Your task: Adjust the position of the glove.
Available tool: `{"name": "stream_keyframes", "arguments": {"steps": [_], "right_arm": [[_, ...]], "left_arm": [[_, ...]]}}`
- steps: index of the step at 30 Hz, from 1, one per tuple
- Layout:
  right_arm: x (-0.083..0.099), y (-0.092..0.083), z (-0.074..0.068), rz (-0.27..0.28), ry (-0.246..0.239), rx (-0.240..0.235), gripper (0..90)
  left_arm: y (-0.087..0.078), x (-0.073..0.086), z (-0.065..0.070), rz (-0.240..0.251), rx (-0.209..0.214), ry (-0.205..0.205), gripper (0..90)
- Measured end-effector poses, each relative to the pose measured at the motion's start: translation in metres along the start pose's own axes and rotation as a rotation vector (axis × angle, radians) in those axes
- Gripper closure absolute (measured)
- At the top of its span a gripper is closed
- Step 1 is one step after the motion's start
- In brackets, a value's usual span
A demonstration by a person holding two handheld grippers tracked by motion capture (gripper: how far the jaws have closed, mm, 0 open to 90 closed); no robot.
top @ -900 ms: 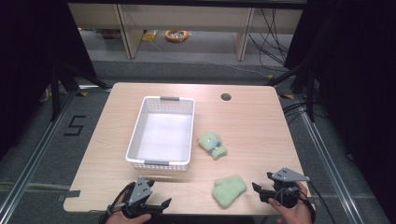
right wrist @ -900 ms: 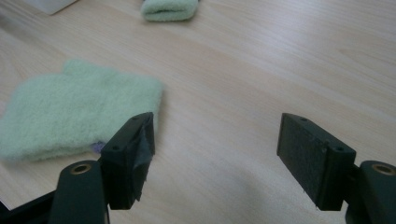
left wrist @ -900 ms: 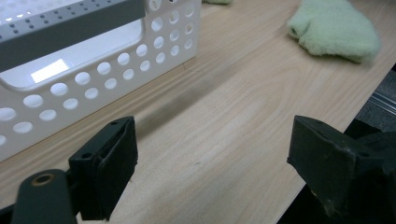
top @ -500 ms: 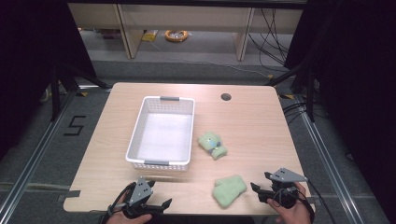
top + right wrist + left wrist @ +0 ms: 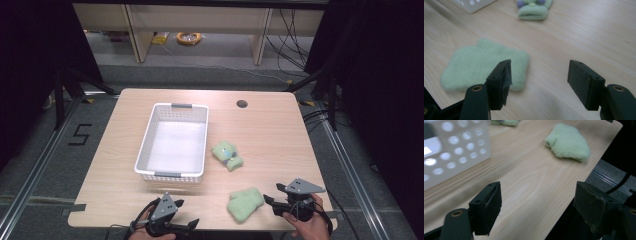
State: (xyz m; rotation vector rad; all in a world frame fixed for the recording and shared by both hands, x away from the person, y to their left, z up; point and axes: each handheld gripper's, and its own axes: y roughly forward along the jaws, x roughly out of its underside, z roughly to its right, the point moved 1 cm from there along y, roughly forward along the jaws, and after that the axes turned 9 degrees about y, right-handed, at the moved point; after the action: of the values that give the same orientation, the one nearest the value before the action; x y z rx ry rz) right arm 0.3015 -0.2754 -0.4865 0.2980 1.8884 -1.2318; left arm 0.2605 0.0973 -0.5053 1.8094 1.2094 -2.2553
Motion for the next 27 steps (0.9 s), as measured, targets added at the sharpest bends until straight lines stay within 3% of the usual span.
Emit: {"name": "stream_keyframes", "arguments": {"steps": [1, 2, 3, 4, 5, 6, 8, 9, 11, 14, 15, 16, 19, 20, 21, 22, 23, 24, 26, 27], "right_arm": [[-0.001, 0.001, -0.003, -0.010, 0.023, -0.019, 40.6], [-0.003, 0.002, -0.002, -0.006, -0.003, -0.021, 41.7], [-0.004, 0.004, -0.004, -0.006, 0.004, -0.027, 43.5], [-0.004, 0.004, -0.004, -0.006, 0.004, -0.027, 43.5], [-0.007, 0.006, -0.003, -0.006, -0.026, -0.039, 45.7], [-0.010, 0.007, -0.003, 0.000, -0.049, -0.034, 47.0], [-0.015, 0.011, -0.005, -0.006, -0.063, -0.036, 49.5], [-0.017, 0.012, -0.005, -0.015, -0.068, -0.041, 51.6], [-0.023, 0.018, -0.006, -0.017, -0.090, -0.046, 54.3], [-0.027, 0.025, -0.010, -0.054, -0.076, -0.056, 56.9], [-0.029, 0.028, -0.008, -0.041, -0.105, -0.058, 57.8], [-0.029, 0.030, -0.009, -0.060, -0.097, -0.067, 59.0], [-0.030, 0.036, -0.009, -0.062, -0.113, -0.069, 60.9], [-0.031, 0.037, -0.010, -0.075, -0.105, -0.073, 61.5], [-0.031, 0.039, -0.009, -0.073, -0.113, -0.077, 61.9], [-0.032, 0.040, -0.009, -0.074, -0.121, -0.080, 62.2], [-0.031, 0.040, -0.010, -0.091, -0.094, -0.076, 62.8], [-0.031, 0.042, -0.011, -0.091, -0.089, -0.078, 63.5], [-0.031, 0.044, -0.009, -0.103, -0.096, -0.085, 64.4], [-0.032, 0.046, -0.009, -0.104, -0.110, -0.094, 64.5]], "left_arm": [[0.005, -0.002, 0.002, 0.010, 0.005, 0.014, 25.6], [0.008, -0.005, 0.004, -0.024, 0.026, 0.021, 26.3], [0.008, -0.005, 0.004, -0.024, 0.026, 0.021, 27.3], [0.014, -0.008, 0.007, 0.002, 0.025, 0.024, 27.3], [0.017, -0.010, 0.009, 0.000, 0.031, 0.028, 28.7], [0.020, -0.013, 0.009, 0.000, 0.043, 0.061, 30.0], [0.028, -0.018, 0.013, -0.006, 0.059, 0.041, 32.3], [0.032, -0.020, 0.012, -0.019, 0.068, 0.070, 35.2], [0.040, -0.024, 0.015, -0.012, 0.078, 0.082, 37.4], [0.047, -0.029, 0.015, -0.028, 0.086, 0.100, 38.9], [0.050, -0.031, 0.015, -0.032, 0.094, 0.088, 39.8], [0.053, -0.033, 0.014, -0.027, 0.096, 0.102, 41.4], [0.059, -0.039, 0.014, -0.023, 0.102, 0.086, 43.3], [0.060, -0.041, 0.012, -0.020, 0.106, 0.102, 43.4], [0.062, -0.043, 0.011, -0.034, 0.105, 0.095, 43.3], [0.066, -0.044, 0.012, -0.022, 0.112, 0.061, 43.7], [0.068, -0.045, 0.012, -0.035, 0.120, 0.067, 44.7], [0.070, -0.045, 0.011, -0.055, 0.116, 0.086, 45.0], [0.077, -0.046, 0.012, -0.054, 0.136, 0.082, 45.0], [0.080, -0.046, 0.014, -0.061, 0.138, 0.052, 45.1]]}}
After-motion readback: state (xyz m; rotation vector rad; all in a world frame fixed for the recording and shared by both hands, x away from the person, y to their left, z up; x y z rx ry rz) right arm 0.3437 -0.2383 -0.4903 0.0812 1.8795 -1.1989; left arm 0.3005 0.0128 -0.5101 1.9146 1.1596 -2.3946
